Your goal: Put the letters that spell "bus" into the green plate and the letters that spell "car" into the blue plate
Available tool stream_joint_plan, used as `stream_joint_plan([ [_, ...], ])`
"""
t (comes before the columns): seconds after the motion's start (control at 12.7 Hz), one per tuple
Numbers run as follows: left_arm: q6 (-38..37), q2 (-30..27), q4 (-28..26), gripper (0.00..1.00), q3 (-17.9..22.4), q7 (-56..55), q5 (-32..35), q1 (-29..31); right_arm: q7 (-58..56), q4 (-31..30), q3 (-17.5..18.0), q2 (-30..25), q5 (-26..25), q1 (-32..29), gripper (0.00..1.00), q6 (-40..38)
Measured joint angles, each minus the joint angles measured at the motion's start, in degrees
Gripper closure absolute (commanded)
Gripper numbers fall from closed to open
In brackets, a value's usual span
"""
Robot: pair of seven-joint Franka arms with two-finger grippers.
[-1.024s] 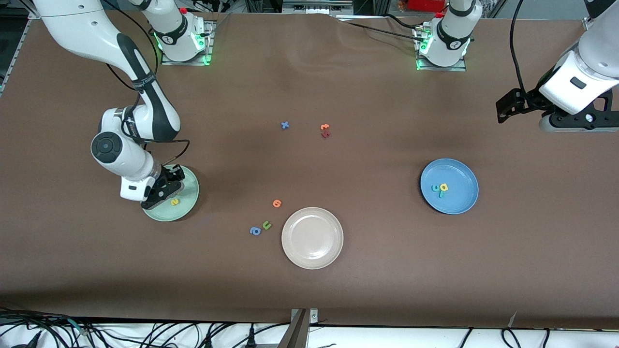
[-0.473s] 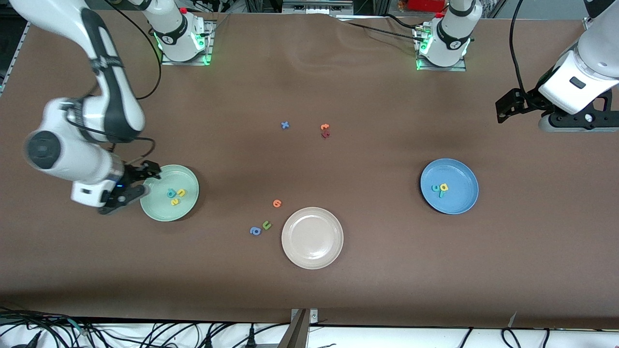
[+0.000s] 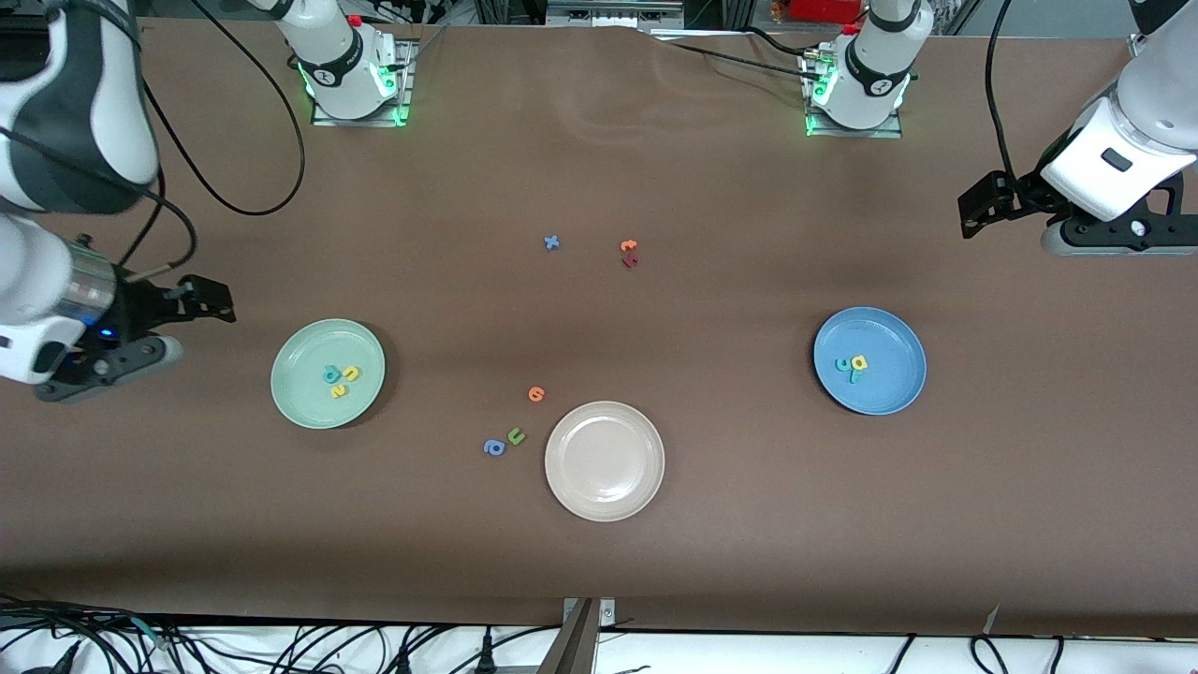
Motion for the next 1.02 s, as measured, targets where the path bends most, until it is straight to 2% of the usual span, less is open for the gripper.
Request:
stream_joint_plan([
  [0.24,0.0,0.01,0.01,0.0,0.0,0.0,0.0,-0.01,0.22,3.27,-0.38,-0.18,-1.5,0.0,0.0,-1.23],
  [0.55,0.0,0.01,0.02,0.0,0.0,0.0,0.0,-0.01,0.27,4.14,-0.99,-0.34,-2.1,0.0,0.0,-1.47],
  [0.71,0.0,0.03,0.03,0.0,0.0,0.0,0.0,-0.01,0.41,4.29,-0.95,-2.37,-2.15,0.06,0.0,-2.35],
  [0.87,0.0,0.05,0.07,0.0,0.0,0.0,0.0,-0.01,1.32,-0.15,-0.45,-7.52,-2.15,0.2,0.0,-2.3],
  [1.02,0.0,0.06,0.09,0.0,0.0,0.0,0.0,-0.01,3.24,-9.57,1.42,-14.44,-2.22,0.28,0.0,1.01],
])
